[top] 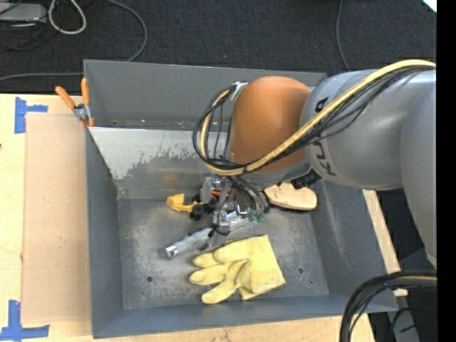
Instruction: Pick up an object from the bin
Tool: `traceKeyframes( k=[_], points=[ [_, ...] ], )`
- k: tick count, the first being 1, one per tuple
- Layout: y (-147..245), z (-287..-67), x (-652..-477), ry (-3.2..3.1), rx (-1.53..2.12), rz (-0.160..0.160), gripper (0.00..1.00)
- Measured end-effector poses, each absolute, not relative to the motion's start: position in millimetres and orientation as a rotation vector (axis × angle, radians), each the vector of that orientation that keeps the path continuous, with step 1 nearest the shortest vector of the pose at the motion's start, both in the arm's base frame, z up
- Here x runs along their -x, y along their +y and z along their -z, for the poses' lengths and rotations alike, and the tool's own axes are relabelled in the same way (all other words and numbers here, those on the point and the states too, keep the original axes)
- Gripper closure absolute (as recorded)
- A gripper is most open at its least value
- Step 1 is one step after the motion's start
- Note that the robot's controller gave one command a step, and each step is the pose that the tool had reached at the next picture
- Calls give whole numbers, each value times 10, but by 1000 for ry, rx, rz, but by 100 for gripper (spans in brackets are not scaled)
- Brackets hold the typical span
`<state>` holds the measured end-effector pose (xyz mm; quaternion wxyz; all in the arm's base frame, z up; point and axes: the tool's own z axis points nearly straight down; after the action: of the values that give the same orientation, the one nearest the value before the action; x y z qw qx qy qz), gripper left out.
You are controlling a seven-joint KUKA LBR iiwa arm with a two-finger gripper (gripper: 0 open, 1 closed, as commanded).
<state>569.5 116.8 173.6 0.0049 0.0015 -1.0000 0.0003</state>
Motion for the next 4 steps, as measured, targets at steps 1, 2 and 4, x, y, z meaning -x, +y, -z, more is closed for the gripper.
traceKeyframes(
  k=[1,2,4],
  points=[
    [1158,-1778,-5715,-3139,3,1,0],
    [1035,-1032,-5534,-3114,-388,1,0],
    [997,-724,-5491,-3046,-796,5,0]
  ],
)
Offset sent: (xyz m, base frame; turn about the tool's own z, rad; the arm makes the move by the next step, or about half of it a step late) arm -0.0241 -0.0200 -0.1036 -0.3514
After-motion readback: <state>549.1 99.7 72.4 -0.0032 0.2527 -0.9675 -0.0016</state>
